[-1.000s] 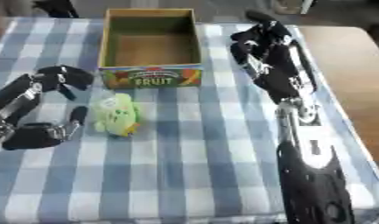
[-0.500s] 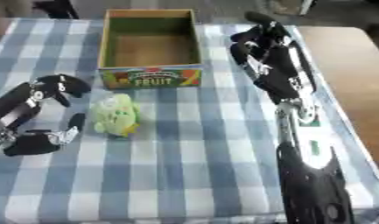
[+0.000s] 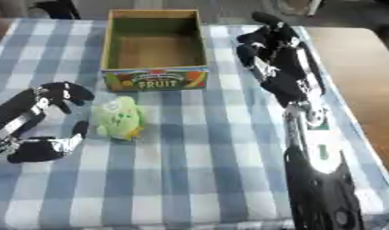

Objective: Pick up objects on the table and place them in the box.

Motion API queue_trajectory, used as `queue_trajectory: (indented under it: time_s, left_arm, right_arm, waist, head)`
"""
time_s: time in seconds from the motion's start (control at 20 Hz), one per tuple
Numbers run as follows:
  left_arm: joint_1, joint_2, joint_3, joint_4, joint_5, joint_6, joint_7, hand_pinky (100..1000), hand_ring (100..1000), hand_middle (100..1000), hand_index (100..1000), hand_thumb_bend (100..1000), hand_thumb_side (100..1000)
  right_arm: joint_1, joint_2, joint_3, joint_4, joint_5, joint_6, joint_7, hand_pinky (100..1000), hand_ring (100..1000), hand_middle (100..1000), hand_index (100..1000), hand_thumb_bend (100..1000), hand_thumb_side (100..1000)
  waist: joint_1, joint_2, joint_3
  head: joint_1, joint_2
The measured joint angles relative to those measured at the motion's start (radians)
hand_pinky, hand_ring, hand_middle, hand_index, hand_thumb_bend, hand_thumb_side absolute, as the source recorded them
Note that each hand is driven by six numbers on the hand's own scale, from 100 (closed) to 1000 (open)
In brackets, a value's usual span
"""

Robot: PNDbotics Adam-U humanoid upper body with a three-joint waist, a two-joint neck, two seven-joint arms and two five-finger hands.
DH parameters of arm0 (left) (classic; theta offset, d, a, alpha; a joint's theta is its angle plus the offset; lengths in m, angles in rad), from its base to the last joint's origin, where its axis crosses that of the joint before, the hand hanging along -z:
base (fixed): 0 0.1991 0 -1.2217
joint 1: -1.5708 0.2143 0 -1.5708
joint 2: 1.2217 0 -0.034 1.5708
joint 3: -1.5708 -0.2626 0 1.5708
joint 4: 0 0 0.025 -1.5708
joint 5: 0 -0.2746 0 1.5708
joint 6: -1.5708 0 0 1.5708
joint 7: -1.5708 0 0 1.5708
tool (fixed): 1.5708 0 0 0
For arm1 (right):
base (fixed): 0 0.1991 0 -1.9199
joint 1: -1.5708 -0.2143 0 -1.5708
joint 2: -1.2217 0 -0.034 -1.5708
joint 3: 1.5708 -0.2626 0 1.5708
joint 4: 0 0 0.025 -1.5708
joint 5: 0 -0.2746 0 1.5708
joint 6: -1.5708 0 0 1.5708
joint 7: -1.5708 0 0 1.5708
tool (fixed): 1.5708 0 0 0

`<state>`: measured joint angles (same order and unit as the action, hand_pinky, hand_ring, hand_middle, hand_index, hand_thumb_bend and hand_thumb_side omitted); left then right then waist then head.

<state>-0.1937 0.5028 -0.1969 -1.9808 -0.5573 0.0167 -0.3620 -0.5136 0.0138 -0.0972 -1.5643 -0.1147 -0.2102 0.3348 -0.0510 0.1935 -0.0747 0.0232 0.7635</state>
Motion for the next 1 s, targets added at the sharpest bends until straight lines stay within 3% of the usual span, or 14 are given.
queue_trajectory:
  time_s: [0.5,0.75,1.0]
  left_arm:
    - [-0.035,0.009,-0.012,0.0,-0.002,0.038,0.037,646,814,854,878,102,240]
    - [-0.06,0.017,-0.02,0.001,-0.007,0.051,0.064,656,821,864,885,248,306]
    - [-0.083,0.026,-0.027,0.022,-0.024,0.048,0.068,656,824,871,891,306,372]
  right_arm:
    - [0.0,0.001,0.0,-0.002,0.0,0.0,0.0,604,693,498,820,489,267]
    - [-0.001,0.001,0.001,-0.002,0.0,0.001,0.001,604,693,498,820,488,267]
    - [-0.003,0.003,0.002,-0.002,0.0,0.001,0.002,604,693,498,820,488,266]
  waist:
    - [-0.002,-0.002,-0.001]
    - [-0.006,-0.002,-0.002]
    - [-0.007,-0.002,-0.002]
  head:
    - [0.0,0.0]
    - [0.0,0.0]
    - [0.0,-0.001]
